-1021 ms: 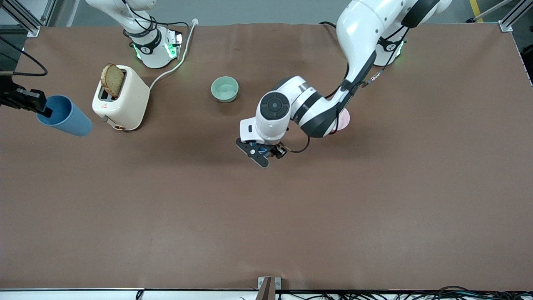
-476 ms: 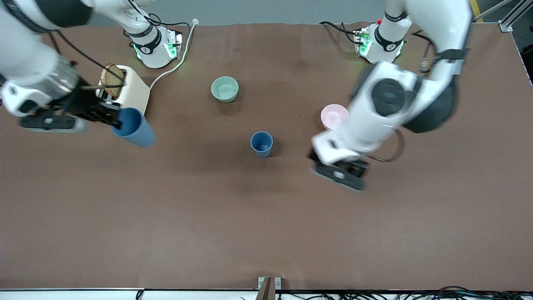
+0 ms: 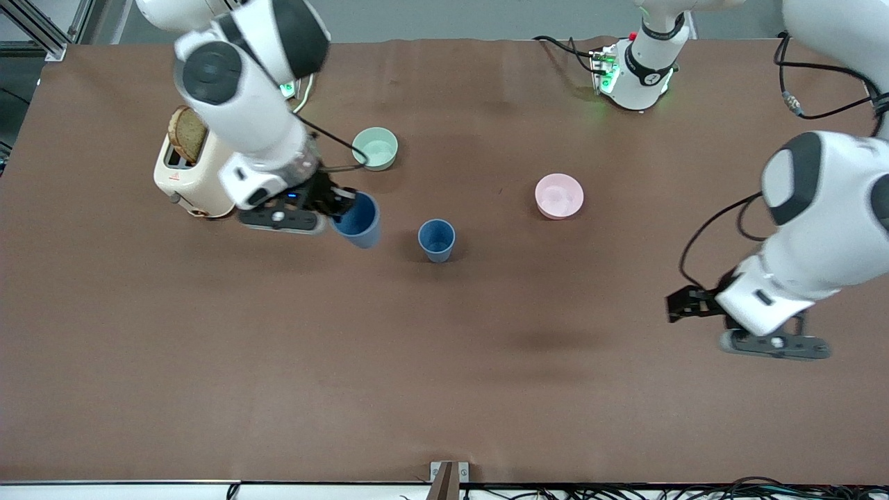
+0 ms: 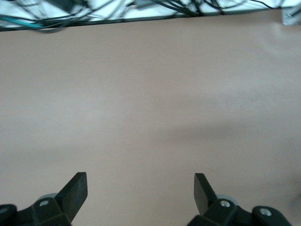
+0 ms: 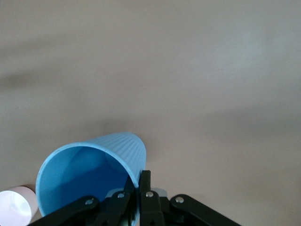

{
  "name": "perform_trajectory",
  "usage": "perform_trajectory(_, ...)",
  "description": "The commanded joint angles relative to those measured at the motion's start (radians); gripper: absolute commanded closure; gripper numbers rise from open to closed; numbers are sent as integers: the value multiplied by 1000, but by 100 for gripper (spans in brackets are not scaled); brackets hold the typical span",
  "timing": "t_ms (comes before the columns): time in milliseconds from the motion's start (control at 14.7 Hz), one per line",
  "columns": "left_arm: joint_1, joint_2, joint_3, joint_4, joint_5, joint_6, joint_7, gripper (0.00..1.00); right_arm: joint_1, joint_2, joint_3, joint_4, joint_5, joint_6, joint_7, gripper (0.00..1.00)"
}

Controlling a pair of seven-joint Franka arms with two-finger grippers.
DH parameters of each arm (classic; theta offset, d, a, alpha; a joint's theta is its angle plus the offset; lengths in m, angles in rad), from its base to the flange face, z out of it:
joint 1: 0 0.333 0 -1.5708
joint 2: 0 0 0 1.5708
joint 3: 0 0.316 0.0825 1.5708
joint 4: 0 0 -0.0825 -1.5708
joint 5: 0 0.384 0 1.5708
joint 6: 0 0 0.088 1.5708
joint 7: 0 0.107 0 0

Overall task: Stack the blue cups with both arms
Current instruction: 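Lower the held blue cup into the placed cup with the right gripper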

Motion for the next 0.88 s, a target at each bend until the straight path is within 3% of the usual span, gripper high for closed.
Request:
perform_trajectory(0, 23, -65, -8, -24, 13, -68, -20, 0, 81, 66, -13, 4, 4, 69, 79, 100)
perform_trajectory(204, 25, -106, 24, -23, 5, -130, -20, 0, 130, 131, -13, 4, 4, 123, 119, 100)
perform_trajectory(408, -116, -150, 252, -23, -56, -179, -17, 0, 161, 160, -13, 1, 4, 147, 143, 100)
perform_trajectory(476, -128, -170, 291, -23, -88, -191, -16, 0, 167, 165, -13, -1, 4, 148, 145, 100)
perform_trajectory(817, -98, -258, 294, -37, -101, -269, 4, 0, 184, 174, -13, -42, 4, 192, 143, 99)
